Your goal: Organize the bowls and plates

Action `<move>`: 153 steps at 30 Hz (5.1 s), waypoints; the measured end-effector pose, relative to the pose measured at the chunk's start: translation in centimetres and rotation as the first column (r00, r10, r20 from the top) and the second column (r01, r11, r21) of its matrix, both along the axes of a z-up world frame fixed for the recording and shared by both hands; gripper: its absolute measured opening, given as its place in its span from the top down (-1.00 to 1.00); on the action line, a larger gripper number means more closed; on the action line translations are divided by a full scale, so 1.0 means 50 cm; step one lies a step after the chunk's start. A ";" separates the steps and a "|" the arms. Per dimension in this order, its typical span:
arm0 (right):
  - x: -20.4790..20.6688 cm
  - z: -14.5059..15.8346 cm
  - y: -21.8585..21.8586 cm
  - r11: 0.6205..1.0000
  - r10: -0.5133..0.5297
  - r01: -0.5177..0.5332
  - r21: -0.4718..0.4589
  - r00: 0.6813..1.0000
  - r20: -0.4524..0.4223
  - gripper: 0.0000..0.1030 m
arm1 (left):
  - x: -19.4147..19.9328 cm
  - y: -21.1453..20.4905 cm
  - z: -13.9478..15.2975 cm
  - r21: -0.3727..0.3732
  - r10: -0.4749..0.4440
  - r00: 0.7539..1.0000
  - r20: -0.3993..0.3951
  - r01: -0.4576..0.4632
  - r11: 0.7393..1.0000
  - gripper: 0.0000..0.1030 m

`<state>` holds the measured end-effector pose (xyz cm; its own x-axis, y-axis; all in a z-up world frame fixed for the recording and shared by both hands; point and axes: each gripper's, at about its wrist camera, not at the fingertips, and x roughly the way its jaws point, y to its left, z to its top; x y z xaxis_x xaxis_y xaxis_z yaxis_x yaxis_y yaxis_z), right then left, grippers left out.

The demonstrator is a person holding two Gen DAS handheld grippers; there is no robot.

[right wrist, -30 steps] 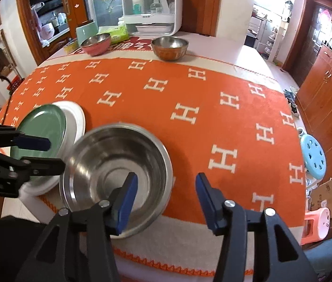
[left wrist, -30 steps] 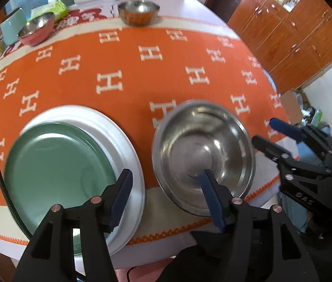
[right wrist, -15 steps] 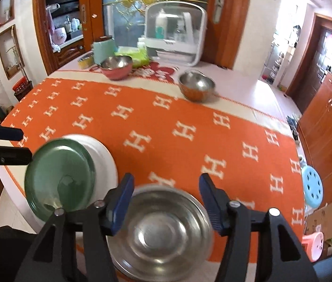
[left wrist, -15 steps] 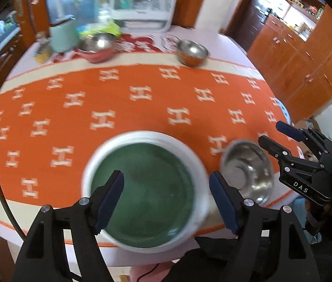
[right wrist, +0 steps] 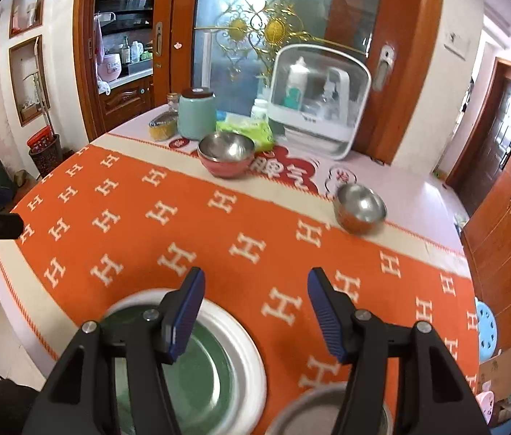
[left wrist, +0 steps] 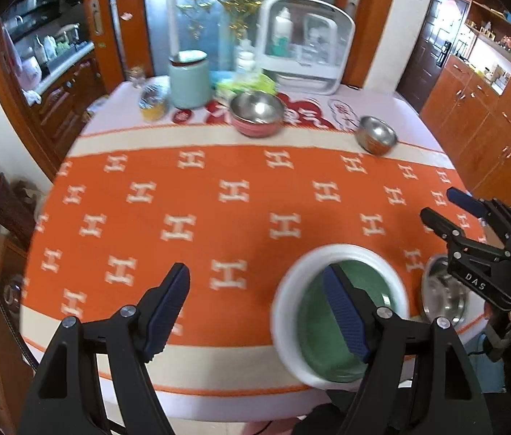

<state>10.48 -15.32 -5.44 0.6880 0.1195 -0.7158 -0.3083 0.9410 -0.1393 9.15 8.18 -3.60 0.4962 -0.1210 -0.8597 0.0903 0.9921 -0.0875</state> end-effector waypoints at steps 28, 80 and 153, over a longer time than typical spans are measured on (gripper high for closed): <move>0.396 0.091 0.118 0.967 -0.253 0.253 0.000 0.967 -0.029 -0.15 | 0.458 0.133 0.086 0.074 -0.122 0.992 -0.020 0.123 0.990 -0.46; 0.593 -0.302 0.109 0.790 -0.209 0.368 0.491 0.914 -0.348 0.45 | 0.766 0.045 -0.415 -0.362 -0.087 0.961 -0.263 -0.015 0.932 0.15; 0.017 -0.054 0.005 0.741 -0.337 0.401 0.538 0.916 -0.218 0.72 | 0.219 -0.091 -0.109 -0.350 -0.317 0.943 -0.105 0.263 0.899 0.65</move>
<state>11.32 -15.09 -8.14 0.6920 0.2722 -0.6686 0.0979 0.8822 0.4605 20.07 3.62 -9.07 0.2597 -0.5259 -0.8099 0.3283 0.8368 -0.4381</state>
